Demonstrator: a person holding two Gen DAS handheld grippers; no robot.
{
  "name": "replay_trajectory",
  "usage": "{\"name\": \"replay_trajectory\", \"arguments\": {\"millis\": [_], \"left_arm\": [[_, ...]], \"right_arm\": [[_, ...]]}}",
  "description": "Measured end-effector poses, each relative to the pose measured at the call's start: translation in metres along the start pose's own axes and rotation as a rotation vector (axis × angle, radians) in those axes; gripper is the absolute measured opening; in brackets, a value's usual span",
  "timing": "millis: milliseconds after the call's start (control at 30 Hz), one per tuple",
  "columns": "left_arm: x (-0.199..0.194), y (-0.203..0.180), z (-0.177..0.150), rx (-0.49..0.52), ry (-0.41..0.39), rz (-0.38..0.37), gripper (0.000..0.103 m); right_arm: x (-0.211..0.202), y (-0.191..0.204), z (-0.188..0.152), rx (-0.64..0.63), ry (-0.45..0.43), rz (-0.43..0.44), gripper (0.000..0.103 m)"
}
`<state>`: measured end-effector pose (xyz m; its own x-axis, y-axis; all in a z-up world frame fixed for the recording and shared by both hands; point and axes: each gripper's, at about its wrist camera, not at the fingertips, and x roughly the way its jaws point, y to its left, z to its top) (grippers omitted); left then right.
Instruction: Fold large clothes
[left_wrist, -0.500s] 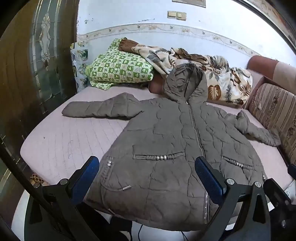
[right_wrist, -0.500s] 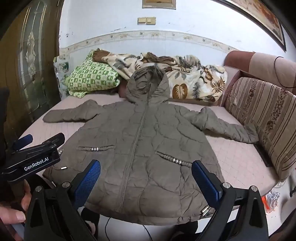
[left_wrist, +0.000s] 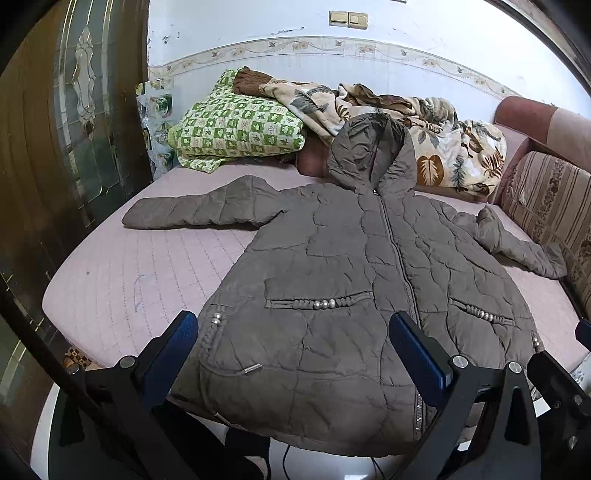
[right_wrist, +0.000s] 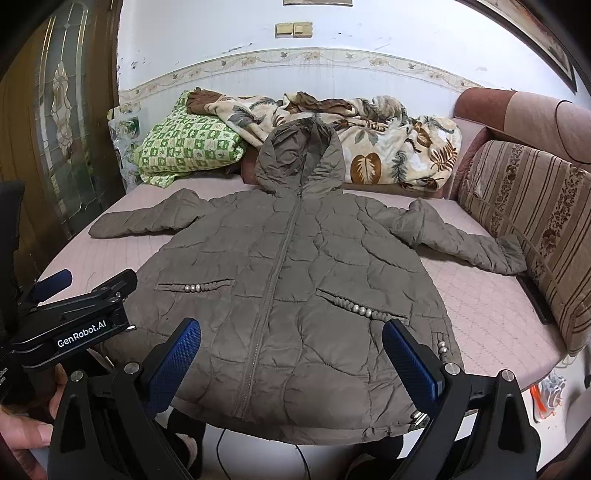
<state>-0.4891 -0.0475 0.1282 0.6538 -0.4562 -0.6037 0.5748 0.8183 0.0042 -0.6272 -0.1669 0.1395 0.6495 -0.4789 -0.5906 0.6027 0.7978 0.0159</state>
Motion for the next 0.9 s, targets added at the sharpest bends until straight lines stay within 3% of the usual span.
{"name": "replay_trajectory", "arguments": {"millis": [167,267,500,667,900], "left_arm": [[0.003,-0.002,-0.002,0.015,0.012,-0.001,0.103],[0.005,-0.002,-0.003,0.018,0.015,0.003,0.103],[0.01,-0.001,-0.004,0.018,0.029,0.006,0.103],[0.014,-0.001,-0.006,0.027,0.043,0.002,0.103],[0.023,-0.004,-0.005,0.031,0.061,0.012,0.103]], "right_arm": [[-0.002,0.002,0.001,0.048,0.041,0.016,0.1],[0.007,-0.005,-0.007,-0.019,-0.014,0.015,0.1],[0.012,-0.006,-0.009,-0.011,0.004,0.017,0.1],[0.033,-0.015,-0.001,-0.02,0.074,-0.066,0.1],[0.029,-0.016,-0.009,0.019,0.044,0.015,0.1]]}}
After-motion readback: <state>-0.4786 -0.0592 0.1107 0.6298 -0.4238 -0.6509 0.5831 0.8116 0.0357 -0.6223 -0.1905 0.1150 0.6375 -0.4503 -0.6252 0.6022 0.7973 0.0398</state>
